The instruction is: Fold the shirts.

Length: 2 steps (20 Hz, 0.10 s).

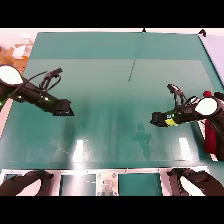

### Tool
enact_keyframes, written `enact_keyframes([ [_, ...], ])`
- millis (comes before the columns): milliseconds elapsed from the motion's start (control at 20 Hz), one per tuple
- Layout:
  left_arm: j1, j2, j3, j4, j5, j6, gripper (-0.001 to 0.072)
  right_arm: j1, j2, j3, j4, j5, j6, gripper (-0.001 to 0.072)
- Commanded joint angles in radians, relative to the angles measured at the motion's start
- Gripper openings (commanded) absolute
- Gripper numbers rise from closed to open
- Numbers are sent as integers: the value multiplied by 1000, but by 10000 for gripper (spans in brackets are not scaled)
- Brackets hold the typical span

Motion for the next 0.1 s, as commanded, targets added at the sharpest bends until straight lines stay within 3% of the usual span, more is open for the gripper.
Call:
enact_keyframes([
  [0, 0, 9, -14, -5, -27, -5, 24, 21, 10, -18, 8, -10, 2, 18],
  [50, 0, 9, -14, -5, -27, -5, 24, 21, 10, -18, 8, -10, 1, 18],
])
